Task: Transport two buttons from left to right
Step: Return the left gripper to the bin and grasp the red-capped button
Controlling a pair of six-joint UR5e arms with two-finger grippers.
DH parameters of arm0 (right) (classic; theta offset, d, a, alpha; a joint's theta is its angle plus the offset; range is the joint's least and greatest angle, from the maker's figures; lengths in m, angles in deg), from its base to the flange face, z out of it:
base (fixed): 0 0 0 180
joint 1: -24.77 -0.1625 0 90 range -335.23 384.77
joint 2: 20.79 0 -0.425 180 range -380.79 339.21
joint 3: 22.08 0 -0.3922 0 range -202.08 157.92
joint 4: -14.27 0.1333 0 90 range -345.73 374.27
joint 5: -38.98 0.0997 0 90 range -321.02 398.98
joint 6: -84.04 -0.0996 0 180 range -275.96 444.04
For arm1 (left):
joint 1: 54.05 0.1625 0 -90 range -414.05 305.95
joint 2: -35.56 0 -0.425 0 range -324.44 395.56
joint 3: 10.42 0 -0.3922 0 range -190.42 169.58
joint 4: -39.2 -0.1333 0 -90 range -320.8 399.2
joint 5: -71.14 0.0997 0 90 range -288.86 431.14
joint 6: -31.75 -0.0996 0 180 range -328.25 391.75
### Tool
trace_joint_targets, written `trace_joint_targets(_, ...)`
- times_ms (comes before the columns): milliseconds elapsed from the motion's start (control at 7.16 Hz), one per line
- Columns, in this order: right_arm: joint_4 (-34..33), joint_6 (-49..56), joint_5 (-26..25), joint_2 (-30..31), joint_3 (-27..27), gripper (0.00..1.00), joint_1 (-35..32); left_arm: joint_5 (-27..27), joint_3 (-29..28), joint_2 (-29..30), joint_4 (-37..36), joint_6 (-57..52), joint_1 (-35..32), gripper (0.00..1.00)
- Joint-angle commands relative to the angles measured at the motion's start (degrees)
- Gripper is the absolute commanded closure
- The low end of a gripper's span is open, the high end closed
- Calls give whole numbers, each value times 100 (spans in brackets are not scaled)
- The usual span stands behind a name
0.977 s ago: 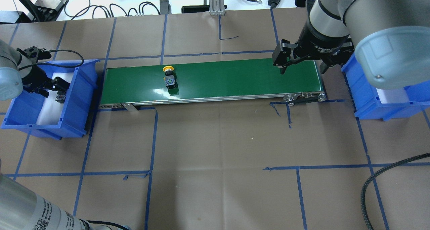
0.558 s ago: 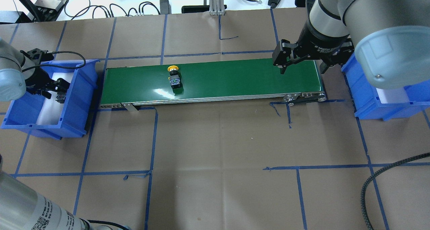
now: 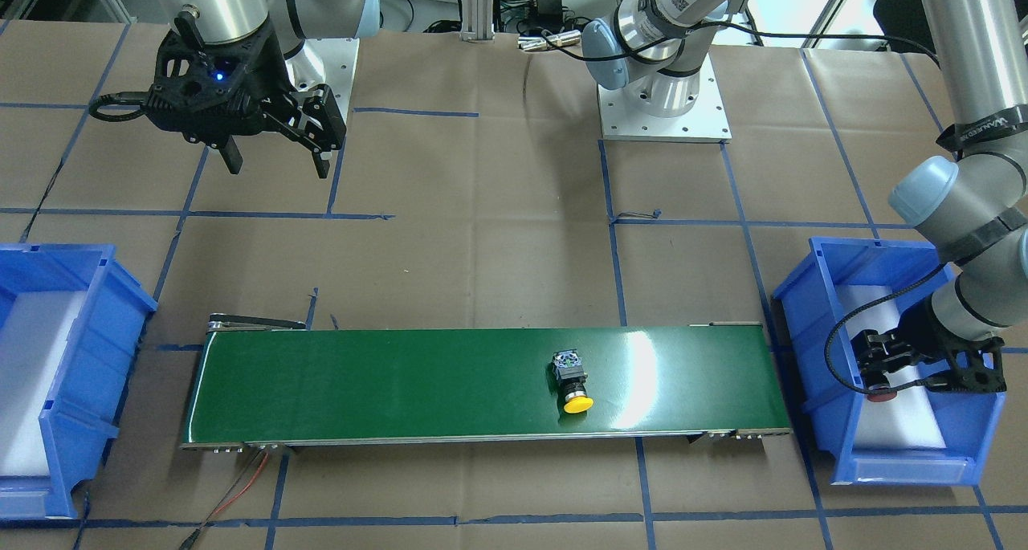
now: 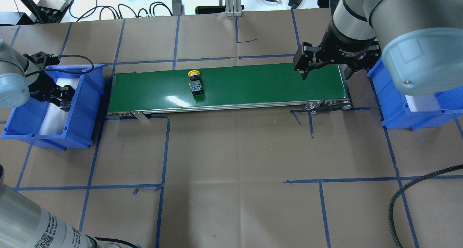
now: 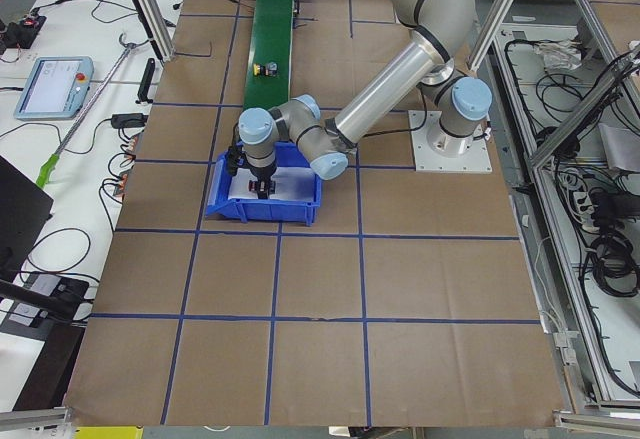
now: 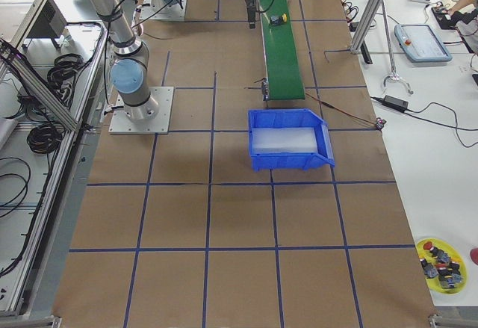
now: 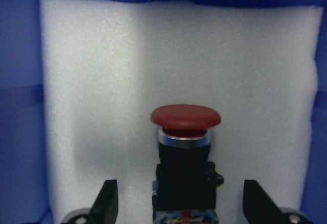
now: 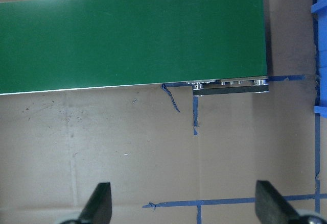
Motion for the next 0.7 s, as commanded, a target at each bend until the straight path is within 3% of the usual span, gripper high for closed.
trace_joint_targets(0, -1, 0, 0, 0, -6, 0, 0, 31, -24, -7, 9, -23, -69, 94)
trace_joint_targets(140, -1, 0, 0, 0, -6, 0, 0, 40, -128, -33, 26, -41, -69, 98)
trace_joint_targets(558, -1, 9, -9, -9, -6, 0, 0, 40, -584, -314, 550, -111, -87, 99)
